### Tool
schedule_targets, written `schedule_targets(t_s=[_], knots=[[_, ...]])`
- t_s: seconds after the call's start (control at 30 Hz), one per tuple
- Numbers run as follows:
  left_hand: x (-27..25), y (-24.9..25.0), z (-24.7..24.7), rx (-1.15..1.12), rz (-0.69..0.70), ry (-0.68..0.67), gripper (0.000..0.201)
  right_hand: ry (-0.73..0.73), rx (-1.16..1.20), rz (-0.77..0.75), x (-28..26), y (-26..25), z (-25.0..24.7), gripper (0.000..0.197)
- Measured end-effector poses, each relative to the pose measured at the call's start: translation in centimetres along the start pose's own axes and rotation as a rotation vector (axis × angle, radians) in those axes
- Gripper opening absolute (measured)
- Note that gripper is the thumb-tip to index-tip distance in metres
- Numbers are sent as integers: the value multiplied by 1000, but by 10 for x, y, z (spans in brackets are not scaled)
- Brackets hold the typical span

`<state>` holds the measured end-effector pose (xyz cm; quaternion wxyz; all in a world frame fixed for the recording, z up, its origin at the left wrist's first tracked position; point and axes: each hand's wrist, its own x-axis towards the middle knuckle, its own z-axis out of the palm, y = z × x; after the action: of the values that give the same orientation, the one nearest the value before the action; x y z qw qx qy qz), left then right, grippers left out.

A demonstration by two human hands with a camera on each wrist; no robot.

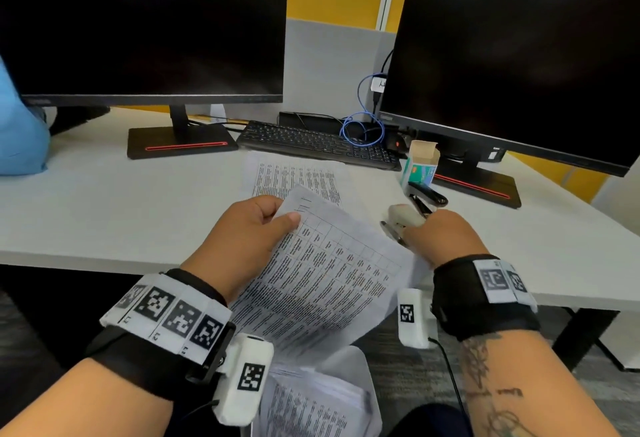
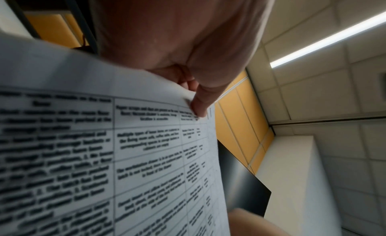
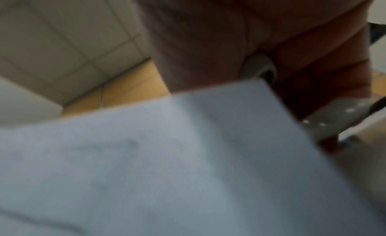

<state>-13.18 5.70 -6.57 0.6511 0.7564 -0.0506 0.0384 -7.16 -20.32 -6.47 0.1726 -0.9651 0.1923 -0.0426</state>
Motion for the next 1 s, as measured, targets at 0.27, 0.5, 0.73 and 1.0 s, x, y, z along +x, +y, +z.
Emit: schedule_targets(t_s=[0.27,0.5,0.73,1.0], knots=[[-10,14,12,131,90,-5,12,246,1112,-363,-52,-32,-37,36],[-23,29,35,164,217,-11,17,163,1444,-390,-80,-61,-35,41],[-32,35,43,136,276,-12,18,214,1422,-380,-89,-63,-37,42],[-37,40,51,88,291,-23,18,297,1417,-423,-89,-64,-41,43]])
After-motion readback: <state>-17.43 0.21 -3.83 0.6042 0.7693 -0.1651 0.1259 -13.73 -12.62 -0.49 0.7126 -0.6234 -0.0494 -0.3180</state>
